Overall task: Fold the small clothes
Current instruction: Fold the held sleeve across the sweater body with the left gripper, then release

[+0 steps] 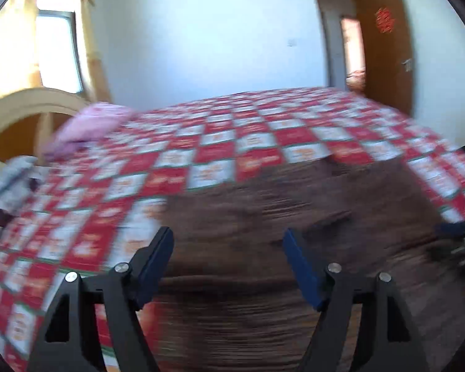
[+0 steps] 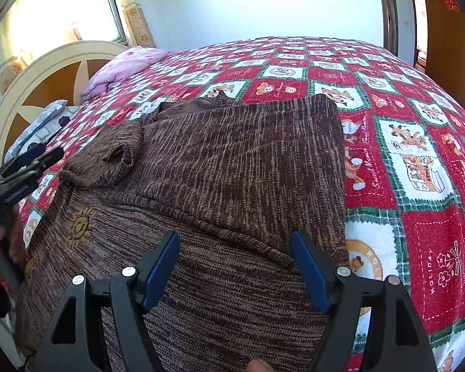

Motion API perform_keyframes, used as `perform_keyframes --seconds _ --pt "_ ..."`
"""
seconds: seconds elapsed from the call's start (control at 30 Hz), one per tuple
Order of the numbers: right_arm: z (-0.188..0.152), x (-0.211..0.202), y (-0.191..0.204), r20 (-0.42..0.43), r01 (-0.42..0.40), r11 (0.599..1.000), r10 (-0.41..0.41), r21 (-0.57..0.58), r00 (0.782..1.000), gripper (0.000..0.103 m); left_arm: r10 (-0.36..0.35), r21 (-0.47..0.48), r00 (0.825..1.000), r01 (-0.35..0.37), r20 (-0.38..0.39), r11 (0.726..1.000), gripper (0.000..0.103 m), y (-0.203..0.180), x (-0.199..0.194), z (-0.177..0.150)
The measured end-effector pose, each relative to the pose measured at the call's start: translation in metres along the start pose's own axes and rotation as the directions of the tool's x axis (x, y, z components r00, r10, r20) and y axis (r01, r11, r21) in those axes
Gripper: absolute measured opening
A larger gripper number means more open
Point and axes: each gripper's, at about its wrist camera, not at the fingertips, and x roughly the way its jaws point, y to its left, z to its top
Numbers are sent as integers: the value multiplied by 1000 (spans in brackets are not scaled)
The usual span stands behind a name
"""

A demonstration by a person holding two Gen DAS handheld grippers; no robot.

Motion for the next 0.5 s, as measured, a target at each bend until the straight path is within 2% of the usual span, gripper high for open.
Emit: perform_keyframes --seconds 0.07,0.1,0.13,0.2,0.23,0.3,0.37,0.5 --pt "0 -1 0 4 1 1000 -1 2 1000 76 143 25 989 -142 -41 990 74 26 17 -7" --pt "-1 -1 0 6 2 1000 -2 2 1000 76 174 25 982 -172 -74 985 74 38 28 -11" --pt "-1 -1 0 8 3 1000 -3 2 1000 76 171 13 981 -170 -95 985 74 44 33 -13" --pt "0 -5 0 19 9 1000 -9 6 1000 75 97 -43 983 -105 -154 994 74 58 46 -16" --pt "1 -7 1 15 29 999 -29 12 999 75 66 -54 981 -77 -181 996 74 60 51 -17" --pt "8 -8 10 -24 103 995 -103 18 994 75 54 -59 976 -68 -211 996 75 58 58 -20" --pt "18 -11 30 -28 90 996 -90 -11 996 75 33 -46 969 -45 -246 998 75 52 66 -23" --pt "49 -2 93 22 77 983 -75 -166 997 75 19 -75 974 -37 -227 997 76 53 62 -28"
